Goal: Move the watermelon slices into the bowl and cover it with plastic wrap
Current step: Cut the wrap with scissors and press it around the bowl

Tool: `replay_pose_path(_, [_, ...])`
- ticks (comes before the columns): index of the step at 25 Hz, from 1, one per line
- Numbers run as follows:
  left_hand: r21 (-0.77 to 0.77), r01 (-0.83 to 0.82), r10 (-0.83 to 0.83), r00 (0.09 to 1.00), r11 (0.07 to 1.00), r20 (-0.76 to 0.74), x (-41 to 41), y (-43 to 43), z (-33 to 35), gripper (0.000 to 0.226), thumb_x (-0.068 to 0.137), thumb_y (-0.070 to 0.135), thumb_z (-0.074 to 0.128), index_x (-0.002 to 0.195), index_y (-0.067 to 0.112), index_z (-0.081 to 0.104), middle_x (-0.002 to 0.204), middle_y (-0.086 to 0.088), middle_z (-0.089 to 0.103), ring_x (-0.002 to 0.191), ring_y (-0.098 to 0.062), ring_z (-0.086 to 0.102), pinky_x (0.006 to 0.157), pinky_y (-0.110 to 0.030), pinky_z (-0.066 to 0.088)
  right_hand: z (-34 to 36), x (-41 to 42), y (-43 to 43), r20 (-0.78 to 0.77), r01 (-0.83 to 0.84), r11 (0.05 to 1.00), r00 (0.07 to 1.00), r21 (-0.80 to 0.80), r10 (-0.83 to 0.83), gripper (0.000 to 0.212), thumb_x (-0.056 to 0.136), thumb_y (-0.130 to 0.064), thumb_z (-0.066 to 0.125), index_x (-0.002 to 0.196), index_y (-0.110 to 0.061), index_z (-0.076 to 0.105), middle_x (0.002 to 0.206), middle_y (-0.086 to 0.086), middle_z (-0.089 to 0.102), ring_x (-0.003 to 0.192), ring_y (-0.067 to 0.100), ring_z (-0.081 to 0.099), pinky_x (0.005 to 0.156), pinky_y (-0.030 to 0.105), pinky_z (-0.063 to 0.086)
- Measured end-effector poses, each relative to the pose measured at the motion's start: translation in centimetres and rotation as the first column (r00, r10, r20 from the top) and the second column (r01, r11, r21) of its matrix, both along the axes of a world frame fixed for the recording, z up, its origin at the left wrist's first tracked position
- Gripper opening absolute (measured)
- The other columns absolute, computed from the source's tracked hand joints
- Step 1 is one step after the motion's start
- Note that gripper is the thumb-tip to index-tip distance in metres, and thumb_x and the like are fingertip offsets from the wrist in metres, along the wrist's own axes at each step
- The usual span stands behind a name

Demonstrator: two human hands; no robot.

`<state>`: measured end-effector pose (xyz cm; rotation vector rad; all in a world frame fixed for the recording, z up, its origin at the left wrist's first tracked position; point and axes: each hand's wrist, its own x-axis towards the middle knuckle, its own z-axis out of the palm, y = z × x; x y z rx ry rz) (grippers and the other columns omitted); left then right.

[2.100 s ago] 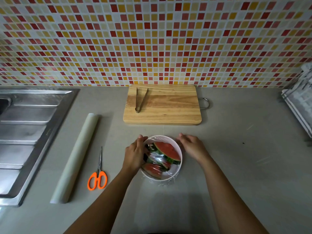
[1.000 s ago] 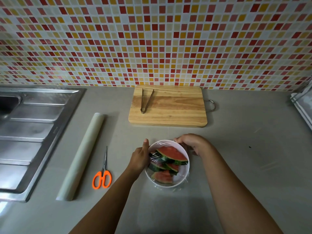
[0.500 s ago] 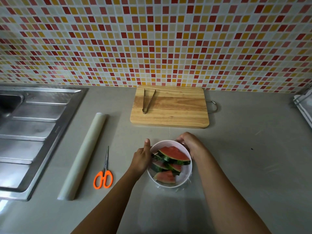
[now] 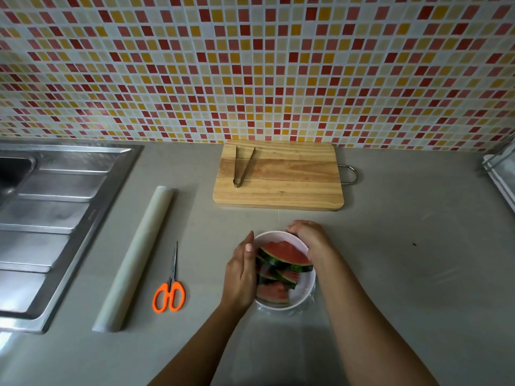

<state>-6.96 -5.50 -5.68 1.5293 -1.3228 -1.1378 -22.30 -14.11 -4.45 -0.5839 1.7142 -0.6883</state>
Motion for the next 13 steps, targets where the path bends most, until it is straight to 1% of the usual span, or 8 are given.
replay_pose_path(2, [-0.014, 0.014, -0.013, 0.999, 1.0, 0.044, -0.02, -0.06, -0.16, 0.056, 0.093, 0.053, 0.019, 0.139, 0.028, 0.04, 0.125, 0.013, 0.049, 0.117, -0.006, 0.047, 0.096, -0.02, 0.039, -0.45, 0.14, 0.06, 0.036, 0.112, 0.993, 0.993, -0.031, -0.111, 0.011, 0.082, -0.004, 0.063, 0.082, -0.015, 0.061, 0.081, 0.008, 0.061, 0.071, 0.022, 0.057, 0.063, 0.026, 0.043])
replay_pose_path(4, [-0.01, 0.027, -0.027, 0.997, 1.0, 0.07, 0.01, -0.13, -0.32, 0.054, 0.096, 0.049, 0.019, 0.141, 0.027, 0.038, 0.123, 0.011, 0.05, 0.117, -0.008, 0.048, 0.097, -0.024, 0.04, -0.85, 0.08, 0.05, 0.038, 0.164, 0.985, 0.986, -0.044, -0.163, 0.019, 0.083, -0.004, 0.064, 0.1, -0.013, 0.064, 0.095, 0.008, 0.063, 0.081, 0.021, 0.058, 0.07, 0.026, 0.043])
replay_pose_path(5, [-0.008, 0.028, -0.028, 0.997, 1.0, 0.077, 0.01, -0.16, -0.4, 0.054, 0.096, 0.048, 0.019, 0.141, 0.026, 0.038, 0.122, 0.01, 0.051, 0.117, -0.009, 0.048, 0.098, -0.024, 0.04, -0.93, 0.11, 0.02, 0.028, 0.167, 0.985, 0.986, -0.049, -0.166, 0.022, 0.084, -0.004, 0.063, 0.104, -0.011, 0.065, 0.099, 0.008, 0.064, 0.083, 0.021, 0.059, 0.071, 0.026, 0.043])
replay_pose_path(7, [-0.008, 0.026, -0.025, 0.996, 1.0, 0.088, -0.01, -0.17, -0.51, 0.053, 0.095, 0.046, 0.019, 0.141, 0.026, 0.038, 0.122, 0.009, 0.051, 0.117, -0.01, 0.048, 0.099, -0.026, 0.04, -0.98, 0.14, -0.05, -0.033, 0.127, 0.991, 0.991, -0.047, -0.128, 0.023, 0.085, -0.003, 0.058, 0.104, -0.011, 0.067, 0.107, 0.008, 0.066, 0.087, 0.022, 0.06, 0.074, 0.025, 0.044])
replay_pose_path(9, [-0.013, 0.028, -0.026, 0.995, 1.0, 0.097, -0.05, -0.16, -0.59, 0.051, 0.097, 0.044, 0.02, 0.142, 0.026, 0.037, 0.123, 0.008, 0.051, 0.118, -0.01, 0.048, 0.099, -0.027, 0.04, -0.93, 0.13, 0.04, -0.098, 0.057, 0.998, 0.993, -0.03, -0.06, 0.028, 0.086, -0.004, 0.051, 0.104, -0.016, 0.069, 0.114, 0.006, 0.066, 0.097, 0.024, 0.062, 0.077, 0.024, 0.045])
replay_pose_path(13, [-0.024, 0.026, -0.023, 0.993, 0.999, 0.118, -0.18, -0.28, -0.66, 0.053, 0.097, 0.047, 0.019, 0.142, 0.025, 0.036, 0.124, 0.005, 0.053, 0.118, -0.011, 0.048, 0.099, -0.027, 0.04, -0.9, 0.06, 0.03, -0.122, 0.022, 0.998, 0.992, -0.052, -0.028, 0.04, 0.085, 0.001, 0.043, 0.107, -0.021, 0.067, 0.121, 0.003, 0.064, 0.106, 0.023, 0.061, 0.086, 0.026, 0.047])
